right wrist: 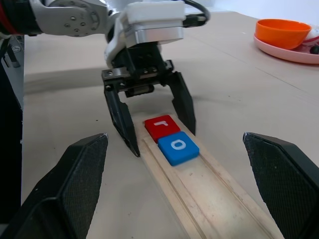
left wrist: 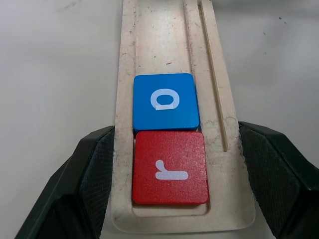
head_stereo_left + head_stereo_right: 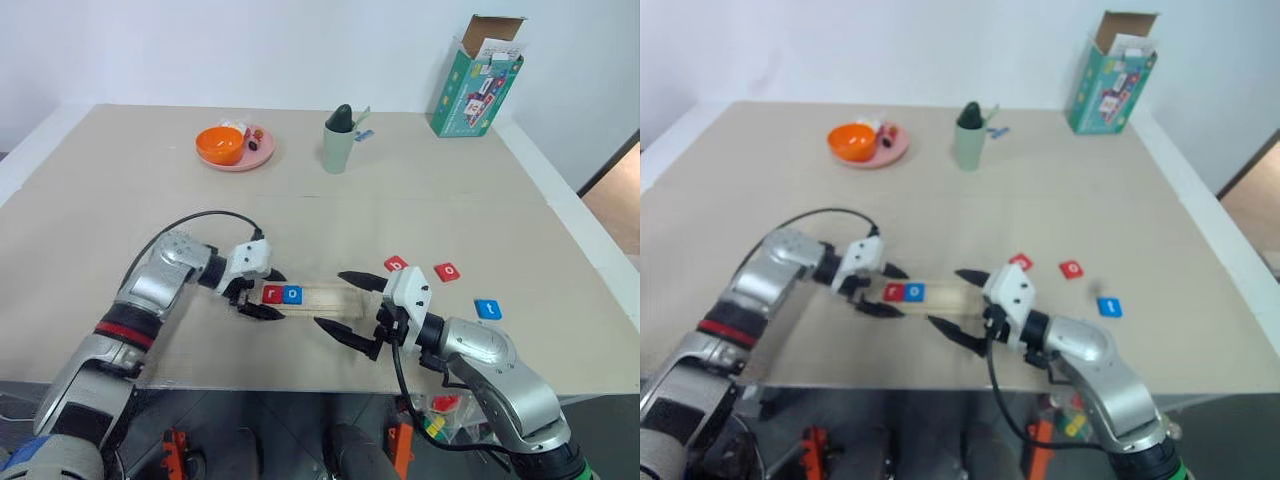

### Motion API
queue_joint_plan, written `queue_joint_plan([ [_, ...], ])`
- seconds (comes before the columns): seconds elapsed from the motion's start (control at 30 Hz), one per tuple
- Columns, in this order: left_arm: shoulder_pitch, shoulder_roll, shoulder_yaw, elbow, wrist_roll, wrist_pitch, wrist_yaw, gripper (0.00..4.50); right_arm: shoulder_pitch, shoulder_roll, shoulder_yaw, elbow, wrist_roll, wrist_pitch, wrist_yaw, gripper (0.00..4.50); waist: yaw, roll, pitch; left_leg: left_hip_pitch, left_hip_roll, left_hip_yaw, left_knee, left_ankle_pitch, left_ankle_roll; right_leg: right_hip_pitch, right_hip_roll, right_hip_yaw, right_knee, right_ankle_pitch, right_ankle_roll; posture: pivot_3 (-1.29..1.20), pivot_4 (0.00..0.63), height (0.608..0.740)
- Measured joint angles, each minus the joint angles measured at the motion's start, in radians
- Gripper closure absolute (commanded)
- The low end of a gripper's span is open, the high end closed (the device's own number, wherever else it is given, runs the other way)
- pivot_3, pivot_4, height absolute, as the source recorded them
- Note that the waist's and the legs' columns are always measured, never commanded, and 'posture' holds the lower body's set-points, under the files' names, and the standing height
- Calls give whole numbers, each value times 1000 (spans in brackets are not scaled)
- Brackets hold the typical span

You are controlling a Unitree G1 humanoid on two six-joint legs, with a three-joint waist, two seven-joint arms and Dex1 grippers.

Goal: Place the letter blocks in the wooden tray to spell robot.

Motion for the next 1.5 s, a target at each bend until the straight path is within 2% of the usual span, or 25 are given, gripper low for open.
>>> queue_joint_plan([
  [0.1, -11, -7, 0, 21, 3, -6, -11, 1300, 1, 0, 0, 0, -2, 0, -6, 0, -1, 0, 0, 0, 0, -1, 0, 0, 0, 0, 0, -1, 0, 0, 0, 0, 150, 740],
  [0.17, -15, -13, 0, 26, 5, -4, -14, 234, 3, 1, 0, 0, -2, 0, -14, 0, -1, 0, 0, 0, 0, -1, 0, 0, 0, 0, 1, -1, 0, 0, 0, 0, 150, 740],
  [0.2, -16, -14, -1, 26, 6, -3, -20, 29, 3, 1, 0, 0, -2, 0, -17, 0, -1, 0, 0, 0, 0, -1, 0, 0, 0, 0, 1, -1, 0, 0, 0, 0, 150, 740],
  [0.37, -15, -14, 1, 11, 5, 29, -29, 29, 8, 9, -11, -1, 3, 12, -44, 0, -1, 0, 0, 0, 0, -1, 0, 0, 0, 0, 1, 0, 0, 1, 0, 0, 150, 740],
  [0.5, 33, 41, 17, -104, -17, 91, -26, 29, -69, 41, -91, 29, 32, 96, -132, 0, -7, 0, 0, 0, 2, 1, 0, 0, 0, -1, 2, 2, 0, 2, -1, 0, 150, 740],
  [0.6, 100, 86, 98, -214, -89, 140, -6, 29, -146, 73, -149, 79, 24, 136, -220, 0, -8, 0, 0, 0, 4, 0, -1, 0, 0, -2, 4, 1, 1, 2, -2, 0, 150, 740],
  [0.8, 284, 87, 306, -522, -299, 238, 117, 29, -171, 88, -162, 245, -61, 141, -323, 0, -3, 1, 0, -2, 3, 0, -4, 0, 0, -4, 3, 1, 1, -1, -2, 0, 150, 740],
  [1.1, 499, 91, 373, -779, -424, 342, 281, 29, -197, 103, -177, 374, -91, 153, -355, 0, -4, 1, 0, 0, 3, 1, -3, 1, 0, -3, 2, 2, 1, 1, -3, 0, 150, 740],
  [1.23, 583, 81, 373, -856, -440, 352, 354, 0, -196, 102, -177, 401, -91, 163, -345, 1172, -3, 1, 0, 1, 3, 2, -3, 1, 0, -3, 3, 3, 0, 1, -3, 0, 150, 740],
  [1.43, 585, 81, 355, -895, -451, 356, 409, 0, -183, 77, -162, 411, -114, 149, -303, 3214, -3, 1, 0, 1, 3, 2, -3, 1, 0, -3, 3, 3, 0, 1, -3, 0, 150, 740],
  [1.5, 583, 81, 351, -896, -451, 356, 421, 0, -183, 77, -162, 411, -118, 148, -299, 3317, -3, 1, 0, 1, 3, 2, -3, 1, 0, -3, 3, 3, 0, 1, -3, 0, 150, 740],
])
